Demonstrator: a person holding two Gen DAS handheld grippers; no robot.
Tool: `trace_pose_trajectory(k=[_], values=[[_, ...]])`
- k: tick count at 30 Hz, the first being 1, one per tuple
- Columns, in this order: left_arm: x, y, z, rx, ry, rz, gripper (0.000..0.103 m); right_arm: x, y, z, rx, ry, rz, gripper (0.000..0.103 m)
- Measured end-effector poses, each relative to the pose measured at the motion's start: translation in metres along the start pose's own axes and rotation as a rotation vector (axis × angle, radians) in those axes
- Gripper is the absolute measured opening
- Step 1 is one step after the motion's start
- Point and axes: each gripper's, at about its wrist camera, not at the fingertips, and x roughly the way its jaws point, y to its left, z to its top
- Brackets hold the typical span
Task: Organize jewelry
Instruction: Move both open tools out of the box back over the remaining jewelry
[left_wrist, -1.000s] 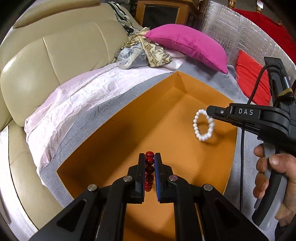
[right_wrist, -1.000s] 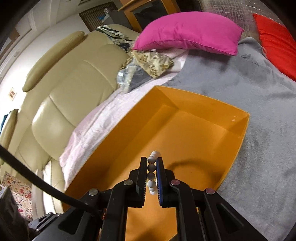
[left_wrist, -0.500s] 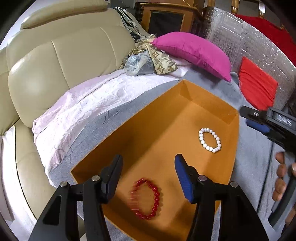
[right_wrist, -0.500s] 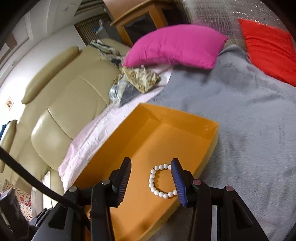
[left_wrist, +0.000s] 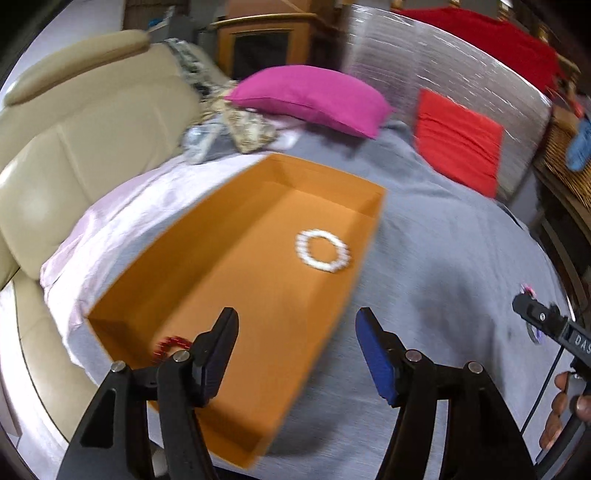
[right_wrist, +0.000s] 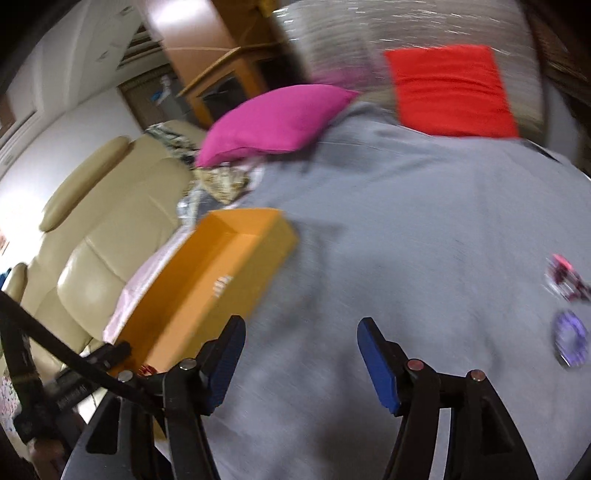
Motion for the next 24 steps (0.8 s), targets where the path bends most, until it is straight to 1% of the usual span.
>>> trace_pose_trajectory(k=[6,8,12,17,18,19,21,22,24], values=[[0.006,-0.056,-0.014,0.092,0.041,-0.054,0.067,-0.056,-0.079,-0.031,0.098,-0.038,-0.084,0.067],[0.008,-0.075,-0.019,0.121,0.06,-0.078,0.067,-0.068,-0.102,-0.035,0.126,-0.052,-0.116,0.067],[0.01,-0.099,-0.027,0.164,0.075,-0.096,0.067,-0.099,-0.169,-0.039,0.234,-0.08,-0.212,0.067],[0.017,-0.12,-0.032,0.202,0.097,-0.109,0.067,-0.122,-0.24,-0.027,0.337,-0.115,-0.322,0.067],[0.019,-0.123,-0.033,0.208,0.1,-0.109,0.067,-0.124,-0.26,-0.021,0.367,-0.115,-0.344,0.066],[0.021,-0.126,-0.032,0.212,0.105,-0.113,0.067,-0.124,-0.27,-0.017,0.376,-0.111,-0.36,0.064],[0.026,-0.132,-0.031,0.221,0.11,-0.117,0.067,-0.12,-0.295,-0.005,0.394,-0.092,-0.407,0.057],[0.028,-0.135,-0.031,0.227,0.112,-0.117,0.067,-0.117,-0.303,0.0,0.398,-0.083,-0.417,0.053],[0.033,-0.141,-0.031,0.242,0.118,-0.12,0.067,-0.108,-0.314,0.007,0.406,-0.062,-0.432,0.05]])
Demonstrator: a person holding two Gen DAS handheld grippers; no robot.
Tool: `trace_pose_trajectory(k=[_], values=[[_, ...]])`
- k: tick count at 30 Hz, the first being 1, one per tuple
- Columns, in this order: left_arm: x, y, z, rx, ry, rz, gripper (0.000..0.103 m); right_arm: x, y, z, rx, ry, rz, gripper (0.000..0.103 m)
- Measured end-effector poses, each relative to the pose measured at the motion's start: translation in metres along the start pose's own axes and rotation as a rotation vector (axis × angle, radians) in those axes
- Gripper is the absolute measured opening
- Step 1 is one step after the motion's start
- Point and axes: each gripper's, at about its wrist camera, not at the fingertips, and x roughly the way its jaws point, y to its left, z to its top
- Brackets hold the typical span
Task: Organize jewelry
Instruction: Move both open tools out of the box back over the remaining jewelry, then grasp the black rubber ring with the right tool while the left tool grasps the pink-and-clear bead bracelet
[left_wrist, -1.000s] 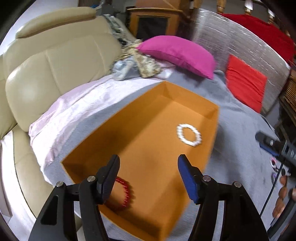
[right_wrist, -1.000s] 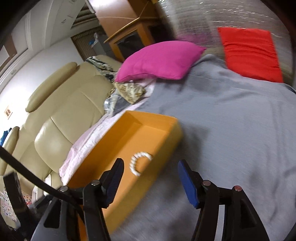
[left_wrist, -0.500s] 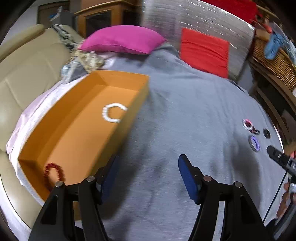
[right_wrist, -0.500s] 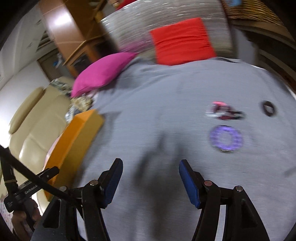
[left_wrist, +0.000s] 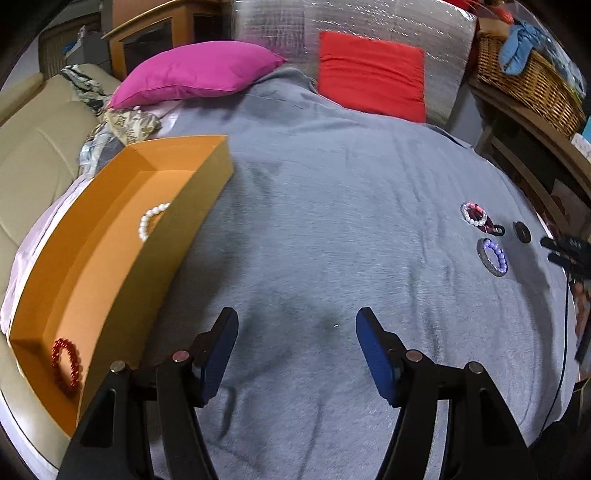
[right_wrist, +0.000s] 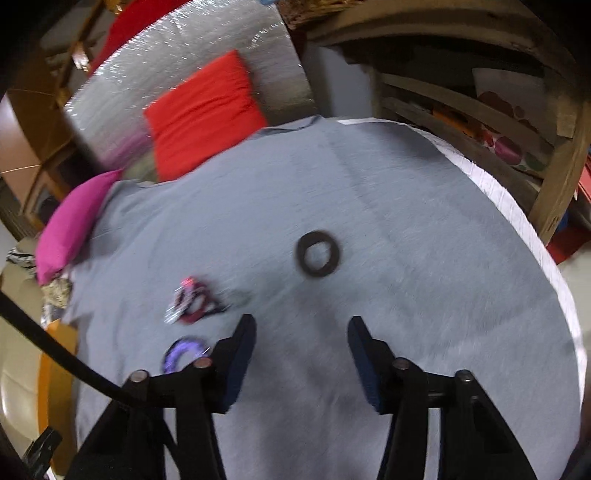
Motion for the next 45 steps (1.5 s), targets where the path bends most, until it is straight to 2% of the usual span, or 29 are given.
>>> trace_pose_trajectory(k=[7,14,18,22,24,27,31,34,38,45], values=[[0.017,-0.011,0.001,0.015,0.027,0.0,0.067,0.043,-0.005,0.032,-0.026,0.024,-0.077,0.034],[0.026,-0.02,0.007,0.035,0.033,-0.005,0.067,0.07,-0.002,0.038,-0.076,0.057,-0.123,0.007],[0.028,-0.041,0.023,0.081,0.015,-0.039,0.067,0.051,0.004,0.028,-0.072,0.001,-0.093,0.006],[0.035,-0.075,0.044,0.116,0.025,-0.142,0.067,0.023,0.009,0.001,-0.042,-0.045,-0.009,0.007],[0.044,-0.096,0.056,0.13,0.047,-0.217,0.067,0.006,0.012,-0.019,-0.025,-0.076,0.042,0.007],[0.058,-0.129,0.077,0.152,0.061,-0.274,0.067,-0.008,0.015,-0.039,-0.004,-0.096,0.092,0.007],[0.082,-0.16,0.102,0.178,0.099,-0.344,0.067,-0.018,0.021,-0.052,-0.003,-0.124,0.117,0.007],[0.104,-0.182,0.113,0.211,0.13,-0.317,0.067,-0.02,0.02,-0.051,-0.007,-0.148,0.122,0.007],[0.129,-0.199,0.121,0.246,0.186,-0.298,0.067,-0.012,0.011,-0.051,0.024,-0.137,0.151,0.007],[0.157,-0.211,0.132,0.261,0.224,-0.262,0.065,-0.012,0.008,-0.048,0.035,-0.141,0.199,0.007]])
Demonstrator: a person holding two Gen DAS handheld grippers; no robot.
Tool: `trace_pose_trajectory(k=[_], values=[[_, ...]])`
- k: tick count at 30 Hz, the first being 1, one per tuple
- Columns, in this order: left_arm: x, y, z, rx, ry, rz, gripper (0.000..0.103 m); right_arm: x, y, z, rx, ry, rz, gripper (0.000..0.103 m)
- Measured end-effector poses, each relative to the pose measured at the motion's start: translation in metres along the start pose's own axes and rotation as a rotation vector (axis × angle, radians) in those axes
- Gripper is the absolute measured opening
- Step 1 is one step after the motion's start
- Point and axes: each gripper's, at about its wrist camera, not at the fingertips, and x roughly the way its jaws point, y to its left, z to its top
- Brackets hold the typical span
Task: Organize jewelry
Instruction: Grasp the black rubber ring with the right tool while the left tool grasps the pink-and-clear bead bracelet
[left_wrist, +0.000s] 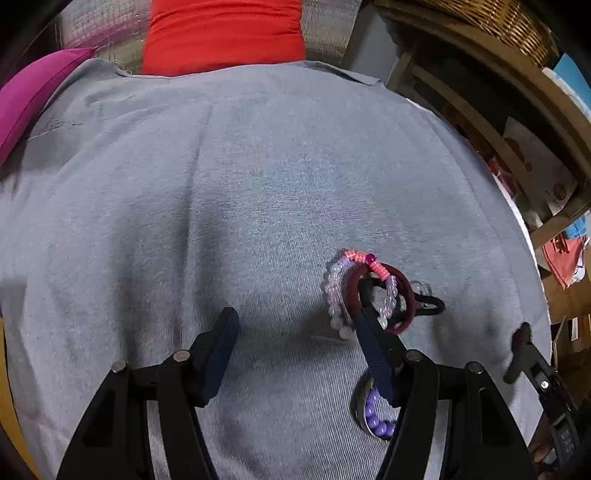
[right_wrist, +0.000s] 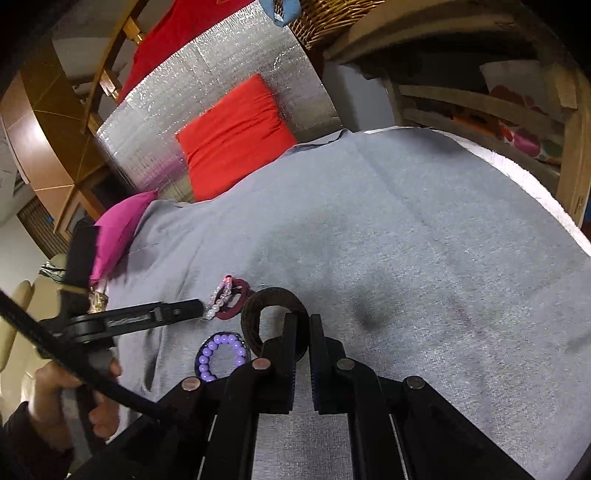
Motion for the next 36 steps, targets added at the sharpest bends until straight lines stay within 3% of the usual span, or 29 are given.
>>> trace_pose_trajectory(k=[4,7,9,11,25,31,36], values=[[0.006,-0.004,0.004,0.024,0.0,0.089,0.042,-0.001,-0.001,0.0,0.004,-0.004,0.012,0.007],[0.007,0.001,0.007,0.016,-0.001,0.094,0.03,-0.002,-0.003,0.001,0.008,-0.005,0.015,0.007],[0.007,0.003,0.009,0.03,-0.005,0.108,0.016,-0.002,-0.003,0.001,0.006,-0.006,0.018,0.007],[0.008,0.005,0.009,0.035,-0.005,0.117,0.01,-0.002,-0.003,0.001,0.005,-0.007,0.02,0.007],[-0.021,0.021,-0.014,0.079,-0.081,0.117,0.007,-0.001,-0.002,0.003,0.007,-0.007,0.035,0.007],[-0.042,0.045,-0.039,0.029,-0.096,0.095,0.007,-0.002,0.0,0.001,-0.004,-0.008,0.033,0.007],[-0.027,0.064,-0.053,-0.036,-0.047,0.074,0.008,-0.002,0.004,-0.001,-0.018,-0.005,0.029,0.007]])
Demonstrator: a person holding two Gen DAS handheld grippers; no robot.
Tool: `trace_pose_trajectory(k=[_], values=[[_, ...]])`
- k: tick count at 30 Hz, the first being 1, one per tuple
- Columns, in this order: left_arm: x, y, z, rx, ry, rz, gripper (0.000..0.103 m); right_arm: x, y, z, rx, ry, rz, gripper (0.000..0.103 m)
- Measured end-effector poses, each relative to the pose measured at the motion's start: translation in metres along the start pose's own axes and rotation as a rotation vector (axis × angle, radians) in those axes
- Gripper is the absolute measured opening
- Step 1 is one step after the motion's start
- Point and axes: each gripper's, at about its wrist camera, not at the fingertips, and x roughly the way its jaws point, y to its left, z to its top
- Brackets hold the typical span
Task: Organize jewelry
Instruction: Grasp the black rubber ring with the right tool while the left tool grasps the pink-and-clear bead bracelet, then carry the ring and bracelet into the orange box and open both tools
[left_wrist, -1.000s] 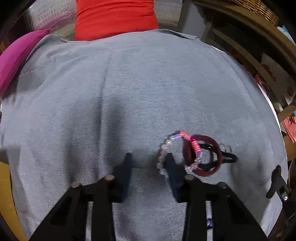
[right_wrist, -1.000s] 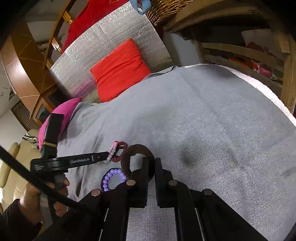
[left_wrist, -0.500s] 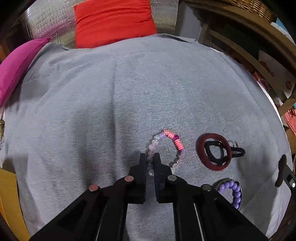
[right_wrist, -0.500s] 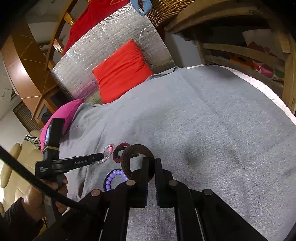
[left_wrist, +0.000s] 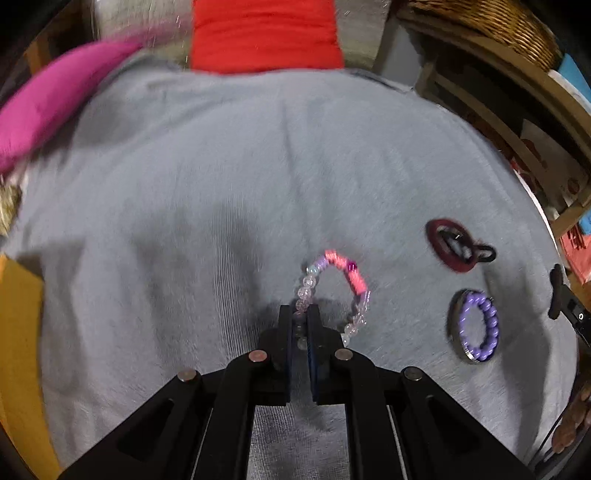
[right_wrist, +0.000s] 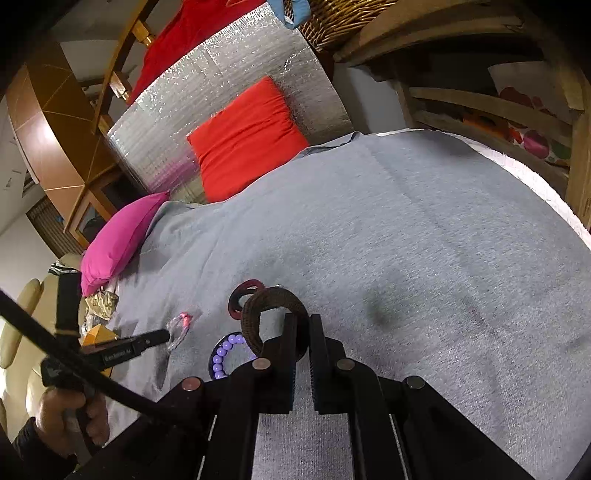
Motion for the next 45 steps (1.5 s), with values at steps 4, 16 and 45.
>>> trace_pose_trajectory(k=[4,16,45], values=[[0.003,0.003,0.003,-0.012,-0.005,-0.023,0.01,0.0,-0.001,0.001,0.0,0.0,-0.002,0.007],[0.012,-0.018,0.01,0.083,-0.017,0.056,0.007,0.0,0.001,0.001,-0.003,-0.004,0.006,0.007],[-0.137,0.067,-0.119,-0.136,-0.195,0.024,0.007,-0.021,0.103,-0.053,-0.202,0.111,0.063,0.007]])
